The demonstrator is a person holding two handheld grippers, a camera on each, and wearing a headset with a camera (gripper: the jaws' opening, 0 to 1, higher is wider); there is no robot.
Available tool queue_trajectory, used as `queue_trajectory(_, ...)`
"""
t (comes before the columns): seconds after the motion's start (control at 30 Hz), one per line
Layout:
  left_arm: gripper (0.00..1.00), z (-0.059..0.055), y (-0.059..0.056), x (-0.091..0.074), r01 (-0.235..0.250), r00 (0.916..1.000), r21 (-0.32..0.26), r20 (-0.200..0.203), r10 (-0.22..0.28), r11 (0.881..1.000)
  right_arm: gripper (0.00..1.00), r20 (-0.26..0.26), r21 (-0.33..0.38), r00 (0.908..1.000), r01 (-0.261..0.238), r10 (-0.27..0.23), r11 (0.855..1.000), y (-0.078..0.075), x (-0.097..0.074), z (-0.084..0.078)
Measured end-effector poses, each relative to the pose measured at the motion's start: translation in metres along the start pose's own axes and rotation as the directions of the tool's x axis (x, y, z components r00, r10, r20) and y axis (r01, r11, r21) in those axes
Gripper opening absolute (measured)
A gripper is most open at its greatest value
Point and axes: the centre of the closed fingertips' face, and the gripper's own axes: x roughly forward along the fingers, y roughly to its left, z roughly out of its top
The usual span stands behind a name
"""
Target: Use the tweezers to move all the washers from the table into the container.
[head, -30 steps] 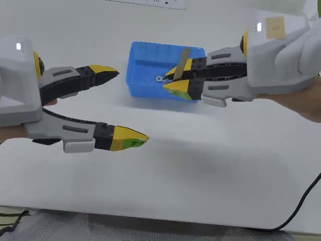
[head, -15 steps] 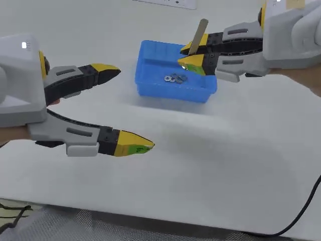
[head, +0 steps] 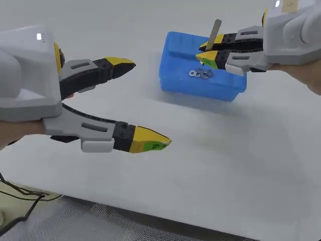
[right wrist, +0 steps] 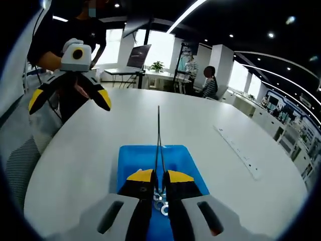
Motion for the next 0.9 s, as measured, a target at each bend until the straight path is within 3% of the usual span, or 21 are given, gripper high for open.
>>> queue_trajectory(0.1, 1.00, -0.006, 0.002, 0.000, -0.006, 0.9998, -0.002, -0.020, 0.006, 1.000, 0.09, -0.016, -0.002, 0.9998, -0.015, 0.015, 1.000, 0.004, 0.004, -0.008)
queue_trajectory(0.2, 1.00, -0.006, 0.001, -0.001, 0.004, 1.0000, -0.022, -0.008, -0.004, 1.000, 0.09, -0.021, 0.001, 0.9995, -0.022, 0.022, 1.000, 0.005, 0.005, -0.013)
queue_trajectory(0.27, 1.00, -0.005, 0.001, -0.001, 0.003, 1.0000, -0.030, 0.005, -0.003, 1.000, 0.10, -0.017, 0.008, 0.9996, -0.023, 0.023, 1.000, 0.006, 0.006, -0.014)
queue_trajectory(0.9, 1.00, -0.007, -0.005, 0.004, -0.001, 0.9998, -0.033, -0.018, 0.000, 0.999, 0.10, -0.025, 0.027, 0.9994, -0.022, 0.023, 0.999, 0.009, 0.003, -0.015)
